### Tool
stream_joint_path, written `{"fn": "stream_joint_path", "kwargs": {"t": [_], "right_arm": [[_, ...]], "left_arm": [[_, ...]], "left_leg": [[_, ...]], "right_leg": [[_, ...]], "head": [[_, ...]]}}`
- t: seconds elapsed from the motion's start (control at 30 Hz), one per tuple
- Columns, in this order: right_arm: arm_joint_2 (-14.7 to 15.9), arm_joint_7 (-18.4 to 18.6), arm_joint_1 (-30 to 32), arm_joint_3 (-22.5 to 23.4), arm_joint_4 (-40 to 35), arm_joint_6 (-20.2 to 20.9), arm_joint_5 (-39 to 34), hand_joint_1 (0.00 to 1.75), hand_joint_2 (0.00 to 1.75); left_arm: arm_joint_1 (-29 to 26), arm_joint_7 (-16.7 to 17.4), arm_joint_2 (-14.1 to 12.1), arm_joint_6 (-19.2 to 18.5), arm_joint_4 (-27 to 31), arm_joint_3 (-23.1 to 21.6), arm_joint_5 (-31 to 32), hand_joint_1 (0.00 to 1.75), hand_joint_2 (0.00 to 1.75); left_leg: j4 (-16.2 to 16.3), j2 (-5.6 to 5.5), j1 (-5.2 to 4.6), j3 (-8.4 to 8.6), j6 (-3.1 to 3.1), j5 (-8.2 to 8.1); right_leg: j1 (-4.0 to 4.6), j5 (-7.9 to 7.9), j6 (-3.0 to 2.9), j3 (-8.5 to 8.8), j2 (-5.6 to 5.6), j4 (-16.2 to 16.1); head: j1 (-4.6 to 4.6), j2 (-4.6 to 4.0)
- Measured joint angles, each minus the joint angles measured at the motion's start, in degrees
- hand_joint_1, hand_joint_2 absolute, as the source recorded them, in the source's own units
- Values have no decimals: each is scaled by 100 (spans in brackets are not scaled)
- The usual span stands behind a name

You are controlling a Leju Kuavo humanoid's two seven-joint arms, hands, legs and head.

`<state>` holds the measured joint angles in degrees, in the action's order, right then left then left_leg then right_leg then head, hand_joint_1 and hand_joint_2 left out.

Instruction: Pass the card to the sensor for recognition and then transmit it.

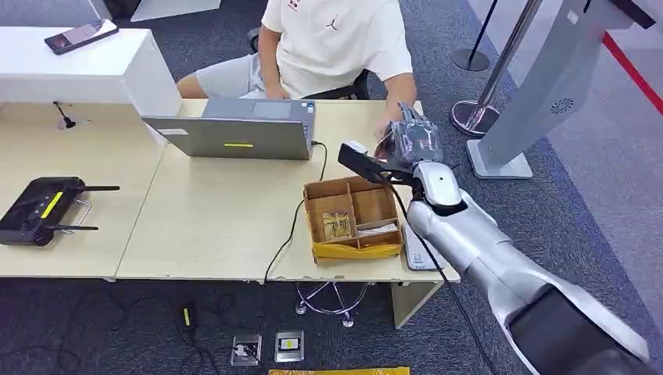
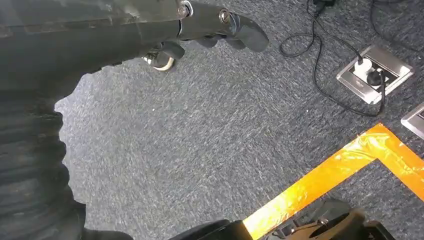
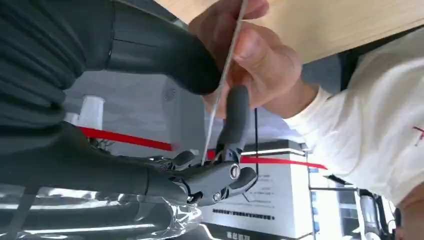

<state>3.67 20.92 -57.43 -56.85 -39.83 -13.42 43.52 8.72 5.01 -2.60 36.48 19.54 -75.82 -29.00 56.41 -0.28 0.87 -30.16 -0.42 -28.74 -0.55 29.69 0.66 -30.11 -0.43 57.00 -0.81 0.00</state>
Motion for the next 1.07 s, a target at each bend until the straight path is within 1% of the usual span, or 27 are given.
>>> {"fn": "stream_joint_path", "kwargs": {"t": [0.1, 0.17, 0.23, 0.27, 0.3, 0.33, 0.4, 0.47, 0.53, 0.6, 0.7, 0.77, 0.83, 0.87, 0.9, 0.93, 0.97, 1.0, 1.03, 1.07], "right_arm": [[-11, 26, 1, -44, 121, -119, 37, 0, 175], [-11, 55, 2, -81, 171, -318, 39, 0, 175], [2, 59, -2, -101, 190, -707, 83, 0, 175], [18, 63, -6, -107, 188, -838, 112, 0, 175], [59, 107, -4, -120, 184, -1114, 261, 0, 175], [133, 173, 11, -118, 140, -1398, 429, 0, 175], [284, 328, 78, -88, -84, -1894, 849, 0, 175], [532, 527, 295, 66, -486, -2333, 1606, 0, 175], [796, 518, 676, 381, -1046, -2378, 2301, 0, 175], [981, 461, 1161, 891, -1721, -2387, 2822, 0, 175], [1173, 440, 1587, 1489, -2495, -2387, 2957, 0, 175], [1250, 426, 1696, 1684, -2743, -2387, 2966, 0, 175], [1325, 304, 1841, 1968, -3093, -2387, 3126, 0, 175], [1333, 151, 1977, 2154, -3278, -2385, 3228, 0, 175], [1338, -207, 2204, 2431, -3494, -2387, 3164, 0, 175], [1303, -745, 2457, 2785, -3727, -2387, 2974, 0, 175], [1253, -1144, 2666, 3051, -3894, -2387, 2823, 0, 175], [1170, -2025, 2940, 3692, -4244, -2387, 2499, 0, 175], [1112, -2253, 3047, 3899, -4337, -2387, 2404, 0, 175], [1047, -2784, 3192, 4465, -4516, -2387, 2134, 0, 175]], "left_arm": [[-1, 2, 0, -6, 0, 0, 0, 0, 175], [-3, 2, 0, -9, 0, 0, 2, 0, 175], [-9, 2, 2, -4, 0, 0, 7, 0, 175], [-11, 2, 2, 2, 0, 0, 9, 0, 175], [-17, 0, 4, 22, 0, 0, 11, 0, 175], [-30, -11, 13, 61, 0, 2, 7, 0, 175], [-71, -46, 24, 118, 0, 7, -2, 0, 175], [-112, -79, 48, 190, 0, 11, -18, 0, 175], [-147, -105, 70, 238, 0, 22, -46, 0, 175], [-192, -140, 76, 256, -2, 31, -90, 0, 175], [-240, -144, 81, 260, -2, 70, -107, 0, 175], [-240, -144, 81, 260, -2, 77, -107, 0, 175], [-249, -160, 83, 260, -2, 94, -144, 0, 175], [-259, -184, 85, 260, -2, 114, -151, 0, 175], [-270, -199, 85, 260, -7, 120, -194, 0, 175], [-277, -210, 87, 260, -9, 137, -227, 0, 175], [-286, -229, 90, 260, -11, 164, -254, 0, 175], [-310, -251, 96, 260, -13, 212, -273, 0, 175], [-323, -265, 96, 260, -17, 241, -297, 0, 175], [-341, -280, 103, 262, -20, 280, -328, 0, 175]], "left_leg": [[1, 0, 0, 0, 0, 0], [2, 0, 1, 1, 0, 0], [2, 2, 1, 2, 0, 0], [2, 3, 1, 2, 0, 0], [3, 3, 1, 6, 0, 0], [4, 3, 1, 105, 0, 0], [11, 5, 1, 88, 2, 10], [15, 4, 1, 96, 3, 10], [17, 0, 0, 95, 4, 8], [17, -1, 0, 94, 7, 4], [17, 12, -7, 94, 8, 4], [17, 11, -7, 94, 11, 6], [17, 11, -6, 95, 14, 10], [18, 11, -6, 100, 15, 12], [19, 7, -6, 101, 15, 13], [20, 0, -5, 99, 15, 13], [20, -9, -5, 94, 15, 13], [20, -23, -9, 81, 19, 15], [20, -24, -10, 77, 18, 16], [22, -22, -9, 80, 18, 16]], "right_leg": [[0, 0, 0, 0, -1, 0], [1, 0, 0, -1, -1, 0], [1, 0, 0, -3, 4, 0], [1, 0, 0, -3, 7, 0], [1, 0, 0, -3, 8, 0], [1, 0, 0, -6, 6, 1], [2, -12, 2, -13, 7, 1], [1, -13, 1, -4, 5, 0], [1, -13, 1, 4, -1, -1], [0, -13, 1, 6, -3, -1], [-8, -20, 12, -3, 9, -2], [-8, -21, 13, -2, 12, -2], [-7, -26, 18, -1, 11, -2], [-7, -29, 18, -1, 12, -2], [-7, -30, 18, 5, 8, -2], [-6, -30, 18, 7, -3, -2], [-6, -29, 18, 7, -15, -2], [-11, -29, 18, -2, -30, -2], [-11, -29, 18, -9, -31, -2], [-9, -29, 18, -10, -27, -4]], "head": [[0, 0], [0, 0], [0, 0], [0, 0], [0, 0], [0, 0], [2, 0], [-2, 0], [0, 0], [-4, 0], [2, 0], [0, 0], [2, 0], [-2, 0], [4, 0], [0, 0], [0, 0], [5, 0], [5, 0], [0, 0]]}}
